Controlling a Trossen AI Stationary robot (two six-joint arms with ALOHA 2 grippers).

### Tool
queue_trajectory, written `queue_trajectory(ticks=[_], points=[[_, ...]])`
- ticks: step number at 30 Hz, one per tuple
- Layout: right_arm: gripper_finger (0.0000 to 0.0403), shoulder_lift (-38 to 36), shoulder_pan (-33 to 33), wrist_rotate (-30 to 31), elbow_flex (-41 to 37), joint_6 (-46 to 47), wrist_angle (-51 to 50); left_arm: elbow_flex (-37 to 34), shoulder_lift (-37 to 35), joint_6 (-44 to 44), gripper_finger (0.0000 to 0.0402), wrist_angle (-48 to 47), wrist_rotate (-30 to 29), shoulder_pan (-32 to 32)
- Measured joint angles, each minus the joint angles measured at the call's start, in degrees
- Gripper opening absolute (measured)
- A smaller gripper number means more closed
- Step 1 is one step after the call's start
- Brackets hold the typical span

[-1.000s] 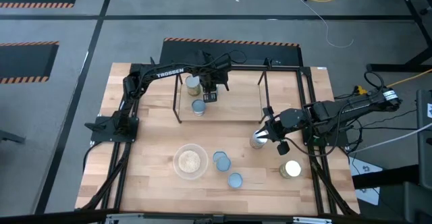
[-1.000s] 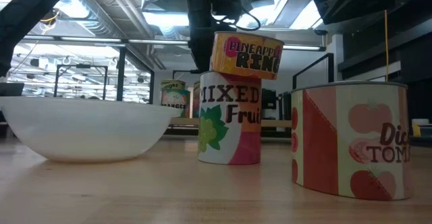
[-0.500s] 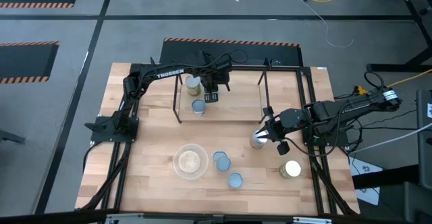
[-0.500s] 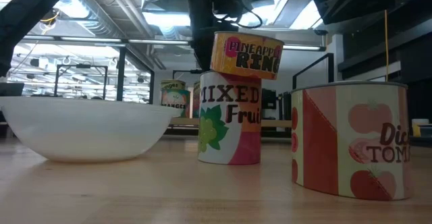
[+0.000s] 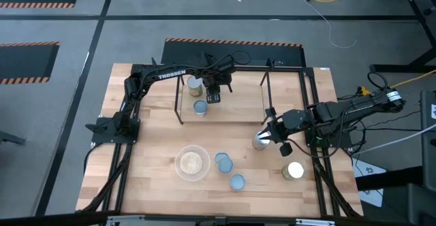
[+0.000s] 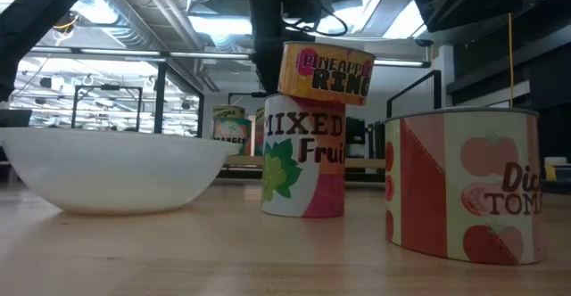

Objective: Pick and place cans onto a shelf
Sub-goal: Put the canned tomatoes on the shelf

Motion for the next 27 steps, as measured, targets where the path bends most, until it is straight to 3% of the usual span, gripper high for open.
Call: queue_trajectory(ticks=[13,24,27], points=[[0.0071,-0.02,0.0,0.0,0.0,-0.02,-0.07,0.0,2.42,-0.1,0.0105,2.38,-3.79,-1.16],[0.0071,0.0,0.0,0.0,0.0,-0.02,0.0,0.02,2.42,-7.56,0.0012,3.36,-3.88,-1.11],[0.0071,-0.02,0.0,-0.02,0.0,-0.02,-0.03,0.02,2.43,-8.77,0.0006,3.87,-3.82,-1.14]])
